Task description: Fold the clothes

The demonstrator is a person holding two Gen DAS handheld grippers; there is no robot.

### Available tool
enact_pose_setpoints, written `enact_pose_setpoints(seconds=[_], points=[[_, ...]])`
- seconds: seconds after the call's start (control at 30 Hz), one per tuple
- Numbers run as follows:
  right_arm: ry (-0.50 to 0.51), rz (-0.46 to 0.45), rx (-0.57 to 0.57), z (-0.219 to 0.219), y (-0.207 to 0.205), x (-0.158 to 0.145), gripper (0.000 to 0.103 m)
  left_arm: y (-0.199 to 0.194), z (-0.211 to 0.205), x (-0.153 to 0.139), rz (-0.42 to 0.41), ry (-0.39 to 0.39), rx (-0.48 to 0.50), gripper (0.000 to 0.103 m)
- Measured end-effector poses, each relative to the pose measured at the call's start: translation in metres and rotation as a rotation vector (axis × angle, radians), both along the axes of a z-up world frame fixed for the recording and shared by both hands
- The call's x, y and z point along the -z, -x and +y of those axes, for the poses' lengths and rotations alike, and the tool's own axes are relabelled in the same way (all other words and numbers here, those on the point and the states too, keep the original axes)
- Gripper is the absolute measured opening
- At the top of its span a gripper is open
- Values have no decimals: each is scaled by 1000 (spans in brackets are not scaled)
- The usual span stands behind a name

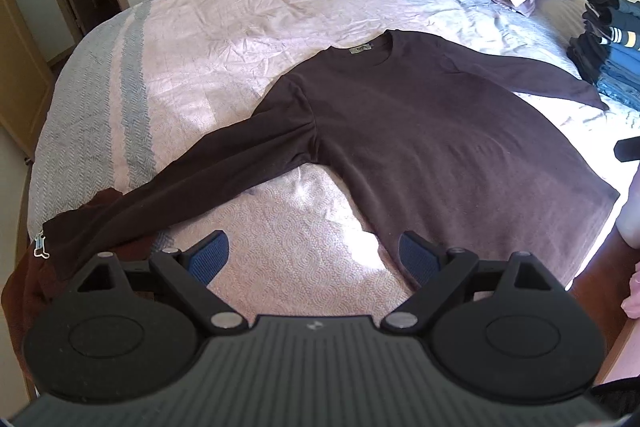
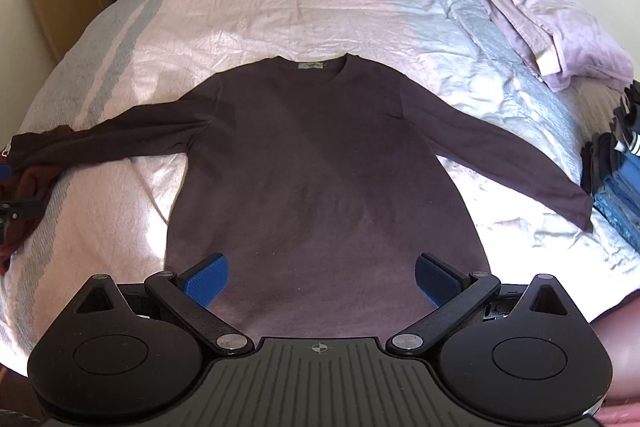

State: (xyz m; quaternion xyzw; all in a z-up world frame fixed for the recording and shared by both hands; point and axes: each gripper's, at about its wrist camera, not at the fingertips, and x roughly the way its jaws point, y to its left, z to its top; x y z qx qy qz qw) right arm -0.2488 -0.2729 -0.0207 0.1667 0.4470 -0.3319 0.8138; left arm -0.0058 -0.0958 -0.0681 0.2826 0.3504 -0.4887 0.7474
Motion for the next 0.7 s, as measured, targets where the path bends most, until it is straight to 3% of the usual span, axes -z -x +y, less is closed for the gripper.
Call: enact_pose_setpoints(seconds=[0.7], points=[[-25,10,-101,-43,-1,11,102,17,-18,-13,-47,-20,-71,90]])
